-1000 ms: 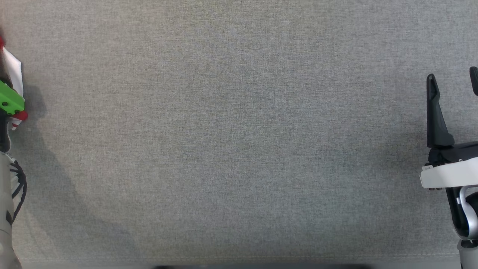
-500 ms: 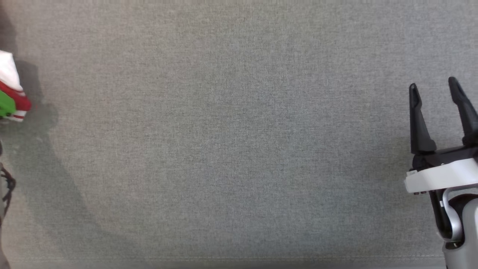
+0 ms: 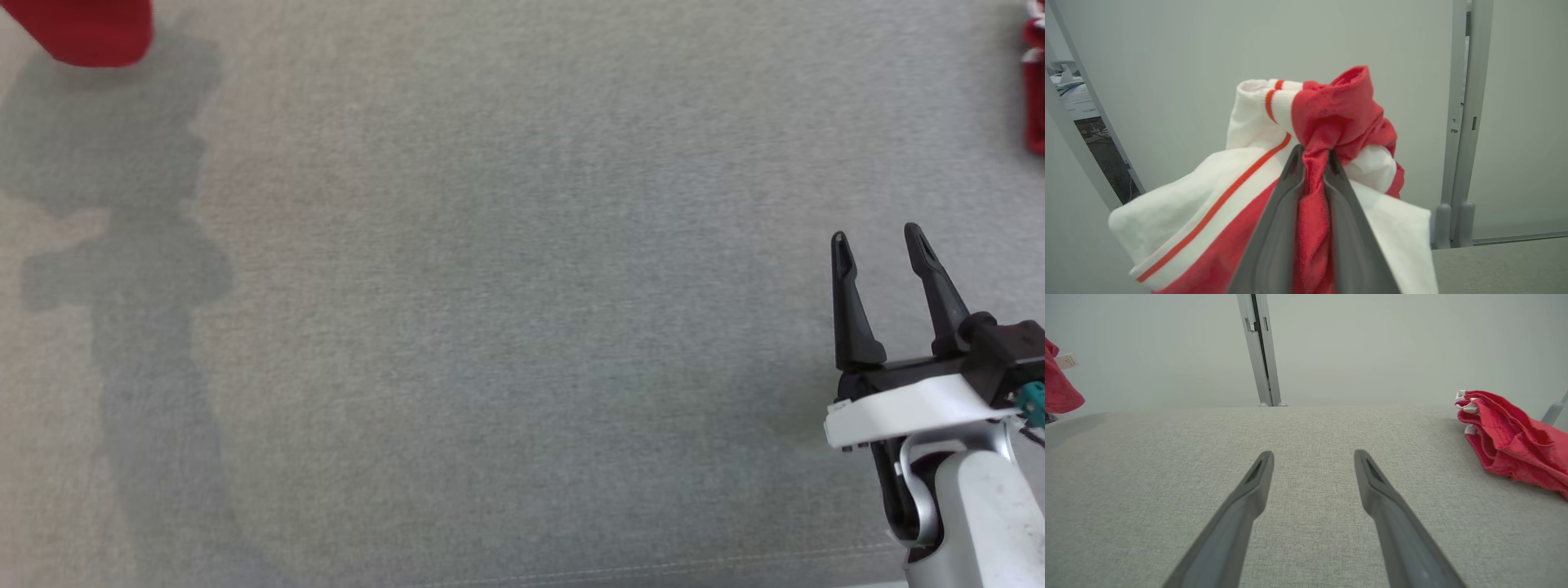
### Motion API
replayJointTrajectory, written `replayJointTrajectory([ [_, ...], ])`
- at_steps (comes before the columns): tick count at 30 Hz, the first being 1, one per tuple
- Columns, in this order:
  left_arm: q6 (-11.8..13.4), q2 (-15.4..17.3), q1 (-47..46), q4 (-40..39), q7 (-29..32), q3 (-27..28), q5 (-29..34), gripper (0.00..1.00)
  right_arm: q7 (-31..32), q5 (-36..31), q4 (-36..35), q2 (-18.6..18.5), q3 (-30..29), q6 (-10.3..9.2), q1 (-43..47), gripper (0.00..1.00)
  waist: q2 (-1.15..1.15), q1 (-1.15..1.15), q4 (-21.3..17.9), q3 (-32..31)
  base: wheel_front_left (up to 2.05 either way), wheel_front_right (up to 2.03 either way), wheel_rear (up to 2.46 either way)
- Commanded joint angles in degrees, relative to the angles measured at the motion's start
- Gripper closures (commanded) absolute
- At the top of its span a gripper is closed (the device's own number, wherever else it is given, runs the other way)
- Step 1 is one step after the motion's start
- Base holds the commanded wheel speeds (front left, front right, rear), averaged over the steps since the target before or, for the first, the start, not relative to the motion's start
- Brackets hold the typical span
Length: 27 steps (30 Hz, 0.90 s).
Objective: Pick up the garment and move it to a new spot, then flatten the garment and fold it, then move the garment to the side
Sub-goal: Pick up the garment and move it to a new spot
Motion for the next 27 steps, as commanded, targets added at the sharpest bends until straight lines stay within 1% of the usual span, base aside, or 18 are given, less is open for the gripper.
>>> replayJointTrajectory([
  [1,-0.1,0.29,-1.37,-2.41,0.55,-0.5,0.46,1.0,-0.82,0.73,0.9,0.22,-0.03,-0.06,-0.25,0.0,0.0,0.0,-4.23,-3.26,0.0,0.0,0.0],
  [3,-0.16,0.15,-1.6,-6.47,2.03,-1.63,0.79,1.0,-1.65,0.98,2.22,0.89,0.18,-0.06,-0.08,0.0,0.0,0.0,-6.08,-4.22,0.0,0.0,0.0],
  [8,-0.12,-1.38,-1.4,-17.98,6.85,-4.34,1.07,1.0,-3.4,1.71,5.32,1.8,0.46,-0.06,-0.22,0.0,0.0,0.0,-11.15,-6.17,0.0,0.0,0.0],
  [11,0.08,-3.28,-1.26,-24.4,10.14,-6.37,0.86,1.0,-4.05,2.15,6.59,2.31,0.57,-0.06,-0.31,0.0,0.0,0.0,-13.8,-6.62,0.0,0.0,0.0],
  [16,0.63,-7.14,-0.64,-31.89,14.16,-10.11,0.6,1.0,-4.76,2.88,8.29,2.81,1.14,-0.06,-0.49,0.0,0.0,0.0,-17.21,-6.51,0.0,0.0,0.0],
  [19,1.07,-10.05,1.04,-34.16,15.2,-12.19,-0.2,1.0,-5.01,3.39,8.87,3.02,1.26,-0.06,-0.67,0.0,0.0,0.0,-18.5,-6.17,0.0,0.0,0.0],
  [23,2.26,-13.0,5.9,-35.06,14.8,-14.49,-0.95,1.0,-5.07,3.94,9.42,3.14,1.51,-0.05,-0.85,0.0,0.0,0.0,-19.4,-5.55,0.0,0.0,0.0],
  [27,3.33,-14.66,13.52,-33.49,13.55,-16.42,-1.68,1.0,-5.12,4.59,8.98,3.21,1.39,-0.05,-0.98,0.0,0.0,0.0,-19.41,-4.91,0.0,0.0,0.0],
])
